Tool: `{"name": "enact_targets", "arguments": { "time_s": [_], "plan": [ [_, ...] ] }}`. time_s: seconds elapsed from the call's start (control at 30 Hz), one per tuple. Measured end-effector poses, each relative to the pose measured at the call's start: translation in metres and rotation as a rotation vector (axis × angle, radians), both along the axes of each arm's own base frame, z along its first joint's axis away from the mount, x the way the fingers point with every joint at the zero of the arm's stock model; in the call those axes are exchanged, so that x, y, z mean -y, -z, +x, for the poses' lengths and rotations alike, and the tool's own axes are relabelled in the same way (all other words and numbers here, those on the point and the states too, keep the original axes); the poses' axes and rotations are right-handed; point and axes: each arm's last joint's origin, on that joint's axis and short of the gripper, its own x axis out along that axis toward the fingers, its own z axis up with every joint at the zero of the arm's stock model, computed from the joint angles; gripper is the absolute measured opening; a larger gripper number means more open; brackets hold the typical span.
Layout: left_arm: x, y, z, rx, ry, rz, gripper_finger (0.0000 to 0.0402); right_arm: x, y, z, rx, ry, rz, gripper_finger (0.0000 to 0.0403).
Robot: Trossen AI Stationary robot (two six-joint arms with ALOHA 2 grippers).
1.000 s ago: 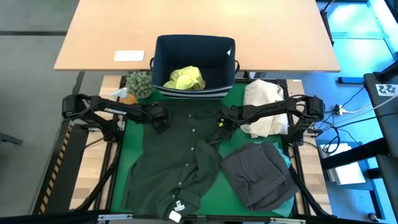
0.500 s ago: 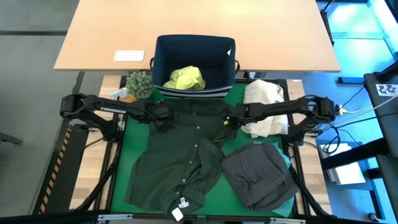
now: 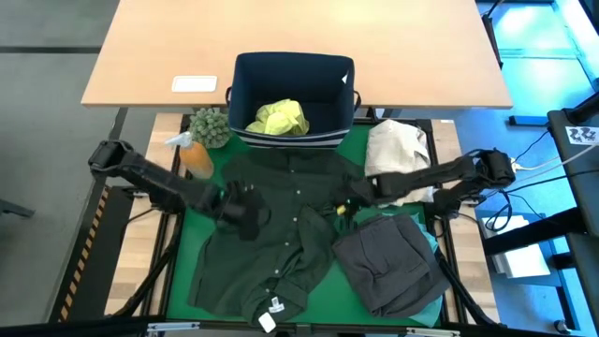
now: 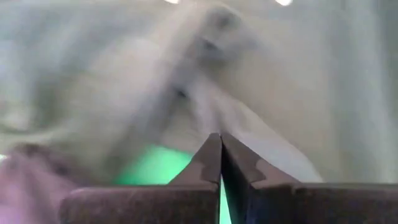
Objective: Fold laundry
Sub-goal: Fold the green polo shirt
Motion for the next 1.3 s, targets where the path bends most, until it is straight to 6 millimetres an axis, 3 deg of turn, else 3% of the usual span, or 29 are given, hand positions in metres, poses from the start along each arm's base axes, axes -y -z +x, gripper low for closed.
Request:
{"name": "enact_targets", "arguments": {
  "time_s": [0.17,0.37,0.7,0.9,1.3],
  "plan": [
    [0.04,0.002,-0.014,0.058,0.038,-0.053,0.0,-0.038,-0.01,0.008,0.174,-0.121,0.03,0.0005],
    [0.045,0.019,-0.03,0.076,-0.029,-0.013,0.0,-0.054,-0.011,0.02,0.306,-0.158,0.059,0.0005],
    [-0.003,0.07,-0.045,-0.064,-0.179,0.041,0.0,-0.03,0.026,0.033,0.182,-0.032,-0.013,0.0005],
    [-0.038,0.091,-0.058,-0.171,-0.283,0.08,0.0,-0.016,0.034,0.036,0.15,0.012,-0.02,0.0005],
    [-0.086,0.098,-0.062,-0.263,-0.345,0.197,0.0,0.001,0.036,0.035,0.113,0.073,-0.073,0.0005]
  ]
}}
